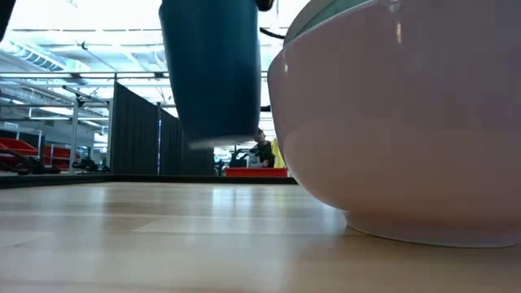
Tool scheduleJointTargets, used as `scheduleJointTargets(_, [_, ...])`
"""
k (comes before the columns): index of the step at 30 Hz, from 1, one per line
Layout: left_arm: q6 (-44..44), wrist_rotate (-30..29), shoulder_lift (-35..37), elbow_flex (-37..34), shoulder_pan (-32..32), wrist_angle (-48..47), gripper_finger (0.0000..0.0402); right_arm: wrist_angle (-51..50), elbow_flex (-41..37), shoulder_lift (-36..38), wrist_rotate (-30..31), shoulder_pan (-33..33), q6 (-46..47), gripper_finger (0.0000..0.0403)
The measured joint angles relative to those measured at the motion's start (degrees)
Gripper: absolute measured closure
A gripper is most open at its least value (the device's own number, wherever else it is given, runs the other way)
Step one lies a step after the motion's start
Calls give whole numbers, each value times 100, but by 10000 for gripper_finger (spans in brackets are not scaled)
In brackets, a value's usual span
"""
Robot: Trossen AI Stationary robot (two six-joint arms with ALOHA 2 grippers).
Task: Nest bowls inside each other
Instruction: Put the cup next to the stack on the left
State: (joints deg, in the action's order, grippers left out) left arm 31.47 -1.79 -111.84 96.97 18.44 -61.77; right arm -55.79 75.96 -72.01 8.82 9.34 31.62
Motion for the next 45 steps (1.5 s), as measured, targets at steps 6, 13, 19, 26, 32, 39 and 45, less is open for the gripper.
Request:
scheduleJointTargets(6, [98,171,-161,-2,68,-20,401,-2,0,0,-2,13,4,218])
scheduleJointTargets(13, [126,168,-184,-1,76,0,401,28,0,0,-1,11,-58,218])
scheduleJointTargets(19, [117,200,-349,-13,75,41,401,28,0,2,0,11,-78,218])
scheduleJointTargets(26, [76,238,-491,-37,71,202,401,79,0,0,0,13,-88,218])
scheduleJointTargets(32, [107,263,-507,-160,71,361,401,111,0,2,0,13,-127,218])
scheduleJointTargets(39, [126,322,-501,-359,69,416,402,109,0,0,0,11,-168,218])
scheduleJointTargets(45, [120,374,-500,-383,50,607,389,107,0,0,0,11,-212,218])
